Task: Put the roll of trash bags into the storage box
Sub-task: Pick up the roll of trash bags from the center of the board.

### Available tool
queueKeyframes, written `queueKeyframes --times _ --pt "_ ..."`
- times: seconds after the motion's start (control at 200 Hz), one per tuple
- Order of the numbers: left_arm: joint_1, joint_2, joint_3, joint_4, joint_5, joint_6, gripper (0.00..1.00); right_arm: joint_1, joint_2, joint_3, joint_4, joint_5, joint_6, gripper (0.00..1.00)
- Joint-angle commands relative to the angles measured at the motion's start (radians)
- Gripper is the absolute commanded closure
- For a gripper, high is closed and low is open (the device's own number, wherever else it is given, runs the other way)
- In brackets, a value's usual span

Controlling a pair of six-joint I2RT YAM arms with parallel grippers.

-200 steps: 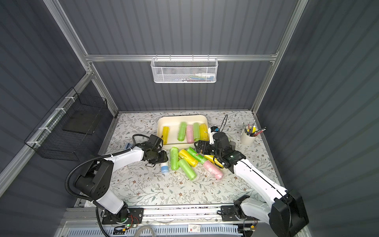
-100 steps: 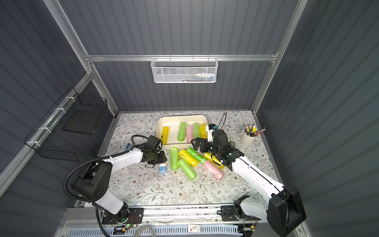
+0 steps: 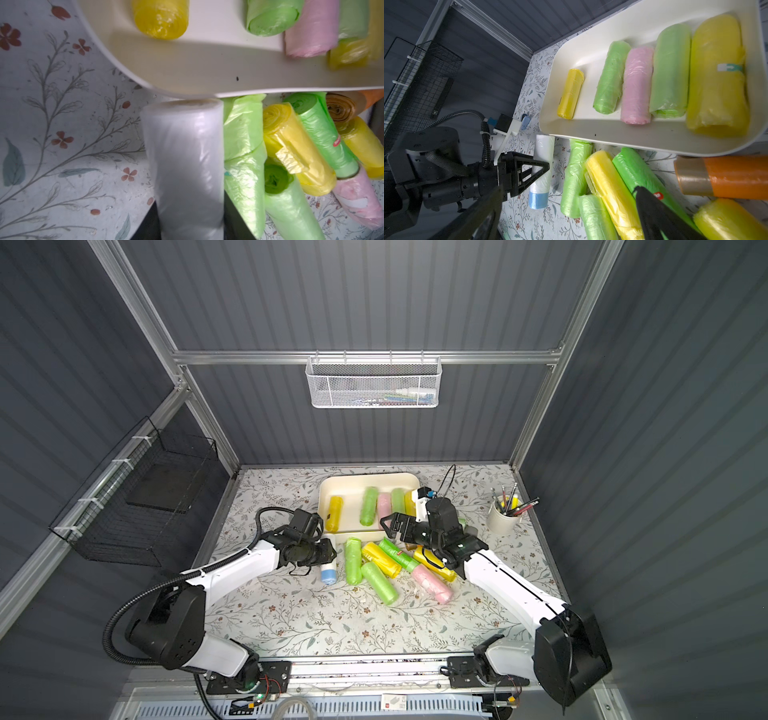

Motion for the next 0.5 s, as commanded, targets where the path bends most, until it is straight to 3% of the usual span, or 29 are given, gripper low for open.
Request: queueKeyframes --times 0.0,0.495 --pt "-0.007 -0.037 0.04 -0.016 0.013 -0.02 0.62 -0.004 -0.006 -0.008 0.051 -0.05 0.036 0.01" --pt "-0.007 -0.027 0.162 -0.011 0.034 -0.001 0.62 -0.004 -0.04 -0.034 0.045 -0.038 0.019 0.01"
